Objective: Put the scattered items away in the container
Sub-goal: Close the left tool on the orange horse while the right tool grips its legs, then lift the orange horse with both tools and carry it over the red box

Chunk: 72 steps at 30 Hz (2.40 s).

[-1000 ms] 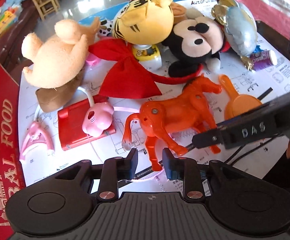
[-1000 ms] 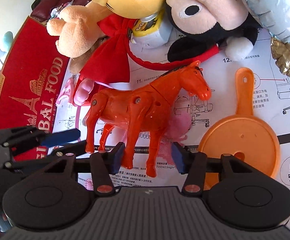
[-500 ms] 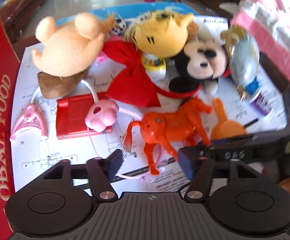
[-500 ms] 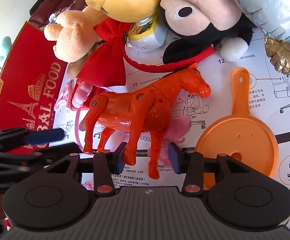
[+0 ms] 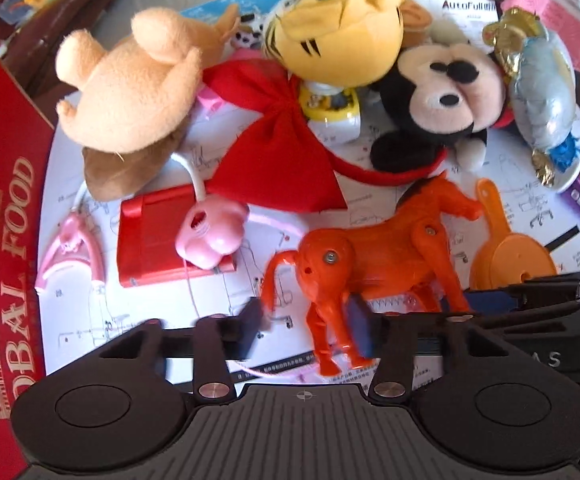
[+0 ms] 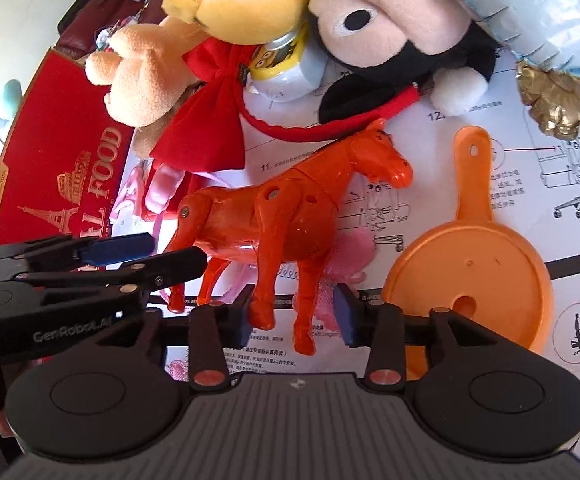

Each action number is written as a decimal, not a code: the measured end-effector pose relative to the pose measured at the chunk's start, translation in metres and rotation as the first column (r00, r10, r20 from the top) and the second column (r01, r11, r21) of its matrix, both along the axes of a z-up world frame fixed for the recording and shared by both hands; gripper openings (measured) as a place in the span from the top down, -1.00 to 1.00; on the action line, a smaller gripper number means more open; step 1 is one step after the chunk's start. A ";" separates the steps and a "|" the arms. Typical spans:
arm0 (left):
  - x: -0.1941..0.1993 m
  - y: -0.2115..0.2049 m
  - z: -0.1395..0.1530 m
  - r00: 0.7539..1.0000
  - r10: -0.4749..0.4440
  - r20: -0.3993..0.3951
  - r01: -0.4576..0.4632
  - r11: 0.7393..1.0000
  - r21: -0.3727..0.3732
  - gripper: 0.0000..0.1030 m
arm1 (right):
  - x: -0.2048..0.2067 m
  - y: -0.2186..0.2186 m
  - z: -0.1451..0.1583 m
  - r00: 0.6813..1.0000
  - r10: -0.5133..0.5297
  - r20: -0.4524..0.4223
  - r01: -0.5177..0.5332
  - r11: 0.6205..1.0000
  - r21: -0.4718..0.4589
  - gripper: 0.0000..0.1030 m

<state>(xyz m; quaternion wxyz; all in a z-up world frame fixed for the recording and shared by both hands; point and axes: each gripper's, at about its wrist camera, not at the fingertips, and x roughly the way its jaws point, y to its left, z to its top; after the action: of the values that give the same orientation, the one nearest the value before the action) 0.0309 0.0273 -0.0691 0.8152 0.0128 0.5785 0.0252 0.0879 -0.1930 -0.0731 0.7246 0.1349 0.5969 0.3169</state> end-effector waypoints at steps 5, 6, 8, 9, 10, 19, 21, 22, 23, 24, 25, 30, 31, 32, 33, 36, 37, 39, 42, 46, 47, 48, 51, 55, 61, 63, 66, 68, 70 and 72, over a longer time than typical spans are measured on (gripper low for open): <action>-0.004 -0.005 -0.004 1.000 -0.029 0.005 0.029 1.000 0.001 0.77 | 0.000 0.008 0.003 0.999 0.034 0.008 -0.033 0.999 -0.025 -0.10; -0.003 -0.006 -0.004 0.999 -0.032 0.008 0.032 0.999 0.003 0.77 | 0.000 0.010 0.005 0.999 0.042 0.020 -0.041 0.998 -0.038 -0.12; -0.003 -0.005 -0.003 0.999 -0.035 0.014 0.035 0.999 0.006 0.78 | 0.000 0.014 0.011 0.996 0.066 0.054 -0.062 0.996 -0.067 -0.12; -0.003 -0.005 -0.003 0.999 -0.036 0.017 0.035 0.999 0.009 0.77 | 0.000 0.016 0.013 0.994 0.079 0.075 -0.073 0.994 -0.082 -0.10; -0.003 -0.005 -0.003 0.999 -0.036 0.021 0.036 0.999 0.008 0.76 | 0.000 0.019 0.015 0.991 0.092 0.096 -0.083 0.992 -0.099 -0.08; -0.004 0.005 -0.005 0.999 -0.026 0.031 0.026 1.000 0.001 0.27 | 0.000 0.025 0.013 0.984 0.117 0.132 -0.097 0.984 -0.147 -0.03; -0.005 0.004 -0.005 0.999 -0.033 0.031 0.033 0.999 -0.009 0.46 | 0.000 0.026 0.014 0.984 0.113 0.136 -0.093 0.985 -0.149 -0.02; -0.006 0.003 -0.005 0.998 -0.044 0.035 0.044 0.999 -0.022 0.71 | -0.001 0.025 0.015 0.984 0.111 0.139 -0.091 0.985 -0.146 0.01; -0.008 0.000 -0.003 0.998 -0.053 0.040 0.054 0.998 -0.030 0.74 | -0.001 0.025 0.017 0.983 0.114 0.144 -0.093 0.986 -0.140 0.10; -0.010 -0.003 -0.001 0.997 -0.063 0.047 0.064 0.998 -0.017 0.74 | -0.003 0.025 0.019 0.981 0.122 0.152 -0.100 0.985 -0.142 0.20; -0.012 -0.005 -0.001 0.996 -0.071 0.052 0.072 0.997 -0.012 0.73 | -0.004 0.026 0.021 0.978 0.130 0.163 -0.106 0.983 -0.150 0.22; -0.015 0.002 -0.003 0.997 -0.053 0.048 0.056 0.996 -0.070 0.69 | -0.005 0.027 0.018 0.978 0.142 0.155 -0.119 0.982 -0.149 0.29; -0.014 0.003 -0.003 0.998 -0.047 0.044 0.050 0.996 -0.077 0.62 | -0.005 0.027 0.017 0.978 0.141 0.152 -0.118 0.982 -0.149 0.29; -0.013 0.003 -0.004 0.998 -0.044 0.041 0.047 0.996 -0.075 0.54 | -0.006 0.028 0.017 0.978 0.139 0.152 -0.117 0.982 -0.150 0.29; -0.012 0.003 -0.005 0.998 -0.042 0.038 0.045 0.997 -0.065 0.51 | -0.006 0.028 0.017 0.979 0.137 0.153 -0.114 0.982 -0.151 0.32; -0.007 0.002 -0.007 0.999 -0.043 0.025 0.044 0.997 -0.057 0.46 | -0.006 0.026 0.017 0.982 0.123 0.145 -0.102 0.984 -0.145 0.32; -0.006 0.002 -0.008 0.999 -0.041 0.019 0.042 0.998 -0.054 0.46 | -0.006 0.025 0.018 0.983 0.118 0.143 -0.098 0.985 -0.144 0.32; -0.004 -0.001 -0.010 0.999 -0.041 0.012 0.042 0.998 -0.049 0.58 | -0.005 0.023 0.020 0.984 0.110 0.138 -0.090 0.986 -0.142 0.32; -0.006 -0.006 -0.009 0.998 -0.054 0.024 0.054 0.998 -0.027 0.66 | -0.004 0.022 0.023 0.986 0.104 0.129 -0.086 0.986 -0.142 0.28; -0.007 -0.006 -0.011 0.998 -0.057 0.025 0.057 0.998 -0.026 0.67 | -0.003 0.019 0.028 0.990 0.089 0.114 -0.075 0.990 -0.120 0.21; -0.007 -0.006 -0.011 0.998 -0.057 0.028 0.058 0.998 -0.028 0.67 | -0.002 0.020 0.029 0.988 0.093 0.125 -0.077 0.989 -0.128 0.21; -0.007 -0.006 -0.010 0.998 -0.058 0.030 0.059 0.998 -0.029 0.67 | -0.001 0.022 0.030 0.986 0.099 0.136 -0.080 0.987 -0.138 0.21; -0.007 -0.006 -0.010 0.998 -0.057 0.030 0.058 0.998 -0.034 0.67 | 0.004 0.027 0.027 0.986 0.107 0.129 -0.089 0.987 -0.138 0.37; -0.007 -0.010 -0.011 0.996 -0.084 0.020 0.084 0.996 -0.002 0.60 | 0.006 0.034 0.015 0.989 0.113 0.095 -0.101 0.987 -0.124 0.42; 0.003 -0.022 -0.010 0.992 -0.124 0.009 0.123 0.989 0.076 0.57 | 0.005 0.037 0.017 0.988 0.092 0.121 -0.075 0.988 -0.138 0.50; 0.000 -0.027 -0.008 0.991 -0.130 0.024 0.127 0.987 0.102 0.57 | 0.001 0.040 0.022 0.983 0.105 0.148 -0.082 0.985 -0.154 0.74; -0.006 -0.031 -0.003 0.991 -0.118 0.057 0.111 0.988 0.111 0.60 | -0.003 0.038 0.027 0.979 0.108 0.172 -0.081 0.985 -0.153 0.74; -0.011 -0.029 0.001 0.991 -0.114 0.074 0.106 0.988 0.108 0.61 | -0.005 0.036 0.029 0.978 0.102 0.180 -0.077 0.987 -0.141 0.74; -0.014 -0.029 0.004 0.990 -0.112 0.087 0.102 0.989 0.110 0.61 | -0.007 0.035 0.033 0.975 0.105 0.196 -0.079 0.987 -0.137 0.74; -0.016 -0.029 0.007 0.989 -0.110 0.099 0.099 0.989 0.109 0.61 | -0.009 0.034 0.037 0.973 0.103 0.206 -0.078 0.989 -0.128 0.74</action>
<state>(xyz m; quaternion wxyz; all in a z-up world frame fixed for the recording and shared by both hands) 0.0150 -0.0017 -0.0626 0.8428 0.0841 0.5315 0.0132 0.0787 -0.1589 -0.0366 0.7756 0.0293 0.5398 0.3260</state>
